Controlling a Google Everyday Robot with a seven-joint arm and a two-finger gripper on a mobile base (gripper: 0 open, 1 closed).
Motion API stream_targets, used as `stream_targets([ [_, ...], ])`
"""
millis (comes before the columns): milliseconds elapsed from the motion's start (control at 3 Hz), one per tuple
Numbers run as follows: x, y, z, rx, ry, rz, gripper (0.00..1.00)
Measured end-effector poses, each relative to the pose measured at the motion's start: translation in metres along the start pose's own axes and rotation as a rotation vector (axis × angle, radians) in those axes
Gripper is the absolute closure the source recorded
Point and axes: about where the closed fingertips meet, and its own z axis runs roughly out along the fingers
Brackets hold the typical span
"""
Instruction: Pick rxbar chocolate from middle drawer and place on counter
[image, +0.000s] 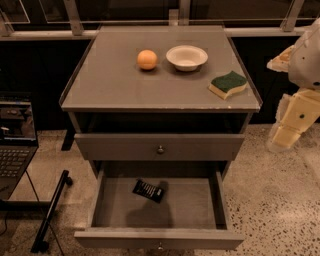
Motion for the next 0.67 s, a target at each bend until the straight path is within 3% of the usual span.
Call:
stream_targets([
  [667,0.019,0.034,0.053,0.005,-0.244,0.314,0.0],
])
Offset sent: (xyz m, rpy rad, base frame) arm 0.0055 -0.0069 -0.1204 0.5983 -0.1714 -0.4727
